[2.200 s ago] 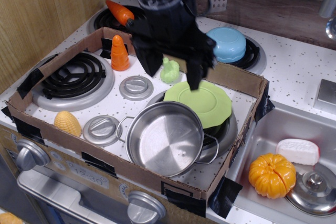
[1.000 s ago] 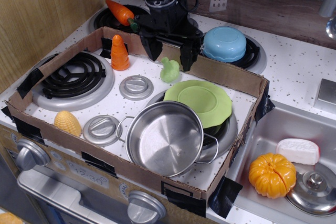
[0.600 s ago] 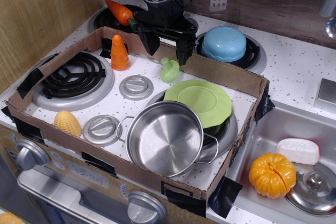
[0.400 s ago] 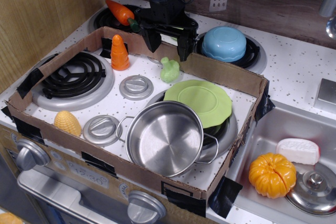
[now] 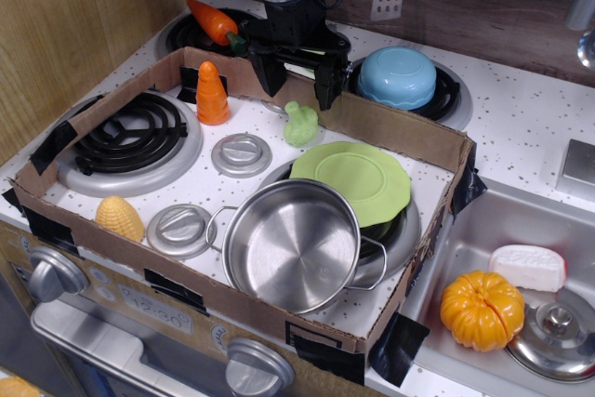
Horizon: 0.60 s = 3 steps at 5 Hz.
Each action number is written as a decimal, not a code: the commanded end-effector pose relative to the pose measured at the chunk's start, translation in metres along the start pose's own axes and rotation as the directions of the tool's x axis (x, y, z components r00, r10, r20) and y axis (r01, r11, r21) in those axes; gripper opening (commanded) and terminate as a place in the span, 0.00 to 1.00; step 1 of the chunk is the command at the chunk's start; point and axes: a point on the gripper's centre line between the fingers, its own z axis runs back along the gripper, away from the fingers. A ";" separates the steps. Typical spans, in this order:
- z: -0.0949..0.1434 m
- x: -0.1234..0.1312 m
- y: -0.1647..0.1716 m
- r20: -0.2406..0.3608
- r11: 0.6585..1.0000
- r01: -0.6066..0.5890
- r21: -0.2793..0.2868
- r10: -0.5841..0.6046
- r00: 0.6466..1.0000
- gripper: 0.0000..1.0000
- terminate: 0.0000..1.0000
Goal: Put broccoli in pot
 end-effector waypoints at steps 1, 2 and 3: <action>0.007 -0.001 -0.006 0.091 0.998 -0.045 0.039 0.041 0.995 1.00 0.00; 0.001 -0.006 -0.007 0.085 0.999 -0.032 0.032 0.029 0.996 1.00 0.00; -0.004 -0.006 -0.010 0.084 0.998 -0.044 0.041 0.040 0.996 0.00 0.00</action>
